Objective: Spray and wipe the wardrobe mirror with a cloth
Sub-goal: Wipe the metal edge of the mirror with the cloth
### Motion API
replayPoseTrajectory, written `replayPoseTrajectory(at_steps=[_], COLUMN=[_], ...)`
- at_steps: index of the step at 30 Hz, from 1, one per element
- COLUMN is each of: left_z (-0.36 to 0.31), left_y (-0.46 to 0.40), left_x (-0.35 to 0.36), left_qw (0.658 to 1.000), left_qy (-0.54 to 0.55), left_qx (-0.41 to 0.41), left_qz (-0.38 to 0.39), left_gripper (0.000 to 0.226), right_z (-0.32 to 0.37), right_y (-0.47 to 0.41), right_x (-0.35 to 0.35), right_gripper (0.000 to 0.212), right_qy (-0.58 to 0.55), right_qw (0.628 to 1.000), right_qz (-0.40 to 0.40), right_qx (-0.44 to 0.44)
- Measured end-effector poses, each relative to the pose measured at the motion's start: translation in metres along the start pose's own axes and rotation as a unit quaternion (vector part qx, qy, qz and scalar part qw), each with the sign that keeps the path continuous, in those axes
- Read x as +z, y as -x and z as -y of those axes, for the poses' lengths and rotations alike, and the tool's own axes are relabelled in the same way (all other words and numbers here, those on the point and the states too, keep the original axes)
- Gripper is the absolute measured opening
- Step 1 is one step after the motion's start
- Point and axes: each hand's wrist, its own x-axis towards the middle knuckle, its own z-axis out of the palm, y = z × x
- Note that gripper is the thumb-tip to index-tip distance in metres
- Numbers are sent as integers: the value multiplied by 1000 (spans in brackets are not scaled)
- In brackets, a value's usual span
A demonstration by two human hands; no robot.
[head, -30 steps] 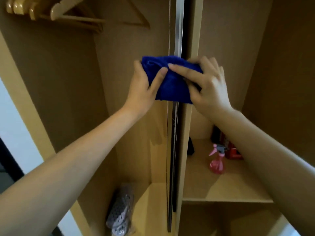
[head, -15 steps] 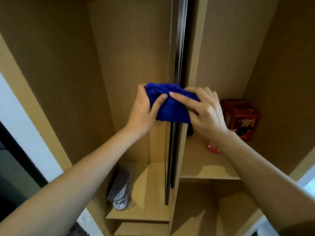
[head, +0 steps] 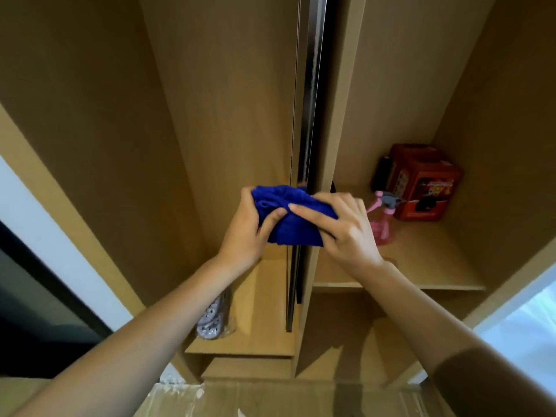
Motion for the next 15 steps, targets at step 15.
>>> replayPoseTrajectory(at_steps=[15], left_z=[-154], left_y=[-134], left_x=[-89], left_qw=[968], left_qy=[-31], left_qx=[215], left_qz=[-124], left_gripper=[25], right_z=[-17], right_y=[-186], right_x=[-111], right_gripper=[31], right_qy=[-61], right_qw=[972], right_qz=[-227], right_qx=[23])
